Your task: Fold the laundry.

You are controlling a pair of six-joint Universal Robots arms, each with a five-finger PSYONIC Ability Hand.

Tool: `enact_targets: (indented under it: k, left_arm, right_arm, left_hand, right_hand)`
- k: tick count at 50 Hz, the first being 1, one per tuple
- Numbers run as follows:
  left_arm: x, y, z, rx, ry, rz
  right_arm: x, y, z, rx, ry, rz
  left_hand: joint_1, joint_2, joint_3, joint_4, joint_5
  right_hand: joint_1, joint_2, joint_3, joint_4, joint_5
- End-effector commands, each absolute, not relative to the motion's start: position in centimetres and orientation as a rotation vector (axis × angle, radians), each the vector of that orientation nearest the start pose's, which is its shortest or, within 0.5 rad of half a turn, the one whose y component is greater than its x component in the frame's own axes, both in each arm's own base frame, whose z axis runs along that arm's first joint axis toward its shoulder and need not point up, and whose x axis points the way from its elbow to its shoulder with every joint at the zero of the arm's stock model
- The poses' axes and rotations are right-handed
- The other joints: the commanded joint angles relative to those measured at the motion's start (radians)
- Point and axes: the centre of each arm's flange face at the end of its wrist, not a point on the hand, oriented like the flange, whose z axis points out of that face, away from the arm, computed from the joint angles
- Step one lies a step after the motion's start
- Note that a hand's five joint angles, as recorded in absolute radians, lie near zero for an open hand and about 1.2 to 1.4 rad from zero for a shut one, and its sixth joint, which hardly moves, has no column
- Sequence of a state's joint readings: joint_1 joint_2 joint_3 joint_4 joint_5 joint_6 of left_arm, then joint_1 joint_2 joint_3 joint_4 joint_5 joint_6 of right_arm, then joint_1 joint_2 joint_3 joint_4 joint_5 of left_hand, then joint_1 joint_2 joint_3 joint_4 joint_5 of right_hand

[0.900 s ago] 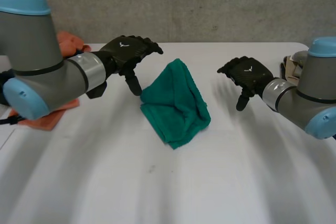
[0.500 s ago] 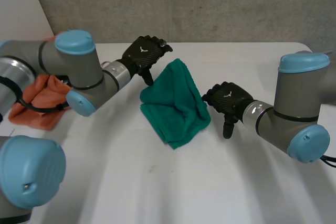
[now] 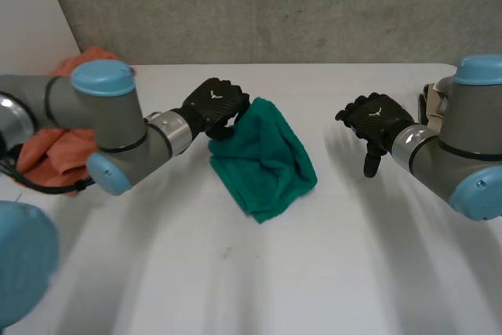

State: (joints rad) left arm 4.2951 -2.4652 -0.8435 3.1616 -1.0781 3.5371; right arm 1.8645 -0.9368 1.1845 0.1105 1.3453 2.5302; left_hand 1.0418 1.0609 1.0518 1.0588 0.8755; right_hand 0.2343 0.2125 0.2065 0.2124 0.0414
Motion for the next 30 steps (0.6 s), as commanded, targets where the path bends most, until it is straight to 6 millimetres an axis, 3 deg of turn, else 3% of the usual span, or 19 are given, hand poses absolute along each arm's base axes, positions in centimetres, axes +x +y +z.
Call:
enact_targets:
  k: [1,7,11,15,22,25,30]
  left_arm:
    - [-32.4,-32.9,17.8,1.648,2.148,-2.218]
    - [-30.8,-31.6,15.4,1.773,2.133,-2.106]
    - [-30.3,-30.1,13.9,1.942,1.998,-2.036]
    - [-30.3,-30.7,15.2,1.942,1.820,-2.057]
    - [-30.3,-32.1,18.2,1.726,1.843,-2.130]
    - [-30.1,-32.8,19.4,1.581,1.925,-2.169]
    - [-30.5,-32.9,20.1,1.441,2.081,-2.227]
  right_arm:
    - [26.3,-34.0,18.7,-1.314,2.203,-1.768]
    - [27.0,-33.6,19.3,-1.325,2.177,-1.731]
    - [27.8,-33.2,20.1,-1.280,2.169,-1.701]
    - [29.0,-32.7,20.3,-1.160,2.167,-1.637]
    - [30.6,-32.0,19.7,-1.053,2.147,-1.554]
    - [32.2,-30.3,18.4,-1.112,2.104,-1.474]
    - [32.9,-28.4,16.2,-1.275,2.070,-1.402]
  left_hand:
    - [0.170,0.151,0.160,0.153,0.162]
    - [0.062,0.043,0.052,0.045,0.053]
    - [-0.483,-0.502,-0.493,-0.500,-0.491]
    - [-0.561,-0.580,-0.571,-0.578,-0.569]
    - [-0.629,-0.648,-0.639,-0.646,-0.637]
    - [-0.681,-0.701,-0.692,-0.699,-0.690]
    - [-0.696,-0.715,-0.706,-0.713,-0.704]
  right_hand:
    - [-0.060,-0.038,-0.032,-0.038,-0.041]
    - [-0.060,-0.038,-0.032,-0.038,-0.041]
    - [-0.060,-0.038,-0.032,-0.038,-0.041]
    - [-0.060,-0.038,-0.032,-0.038,-0.041]
    - [-0.060,-0.038,-0.032,-0.038,-0.041]
    - [-0.060,-0.038,-0.032,-0.038,-0.041]
    - [-0.060,-0.038,-0.032,-0.038,-0.041]
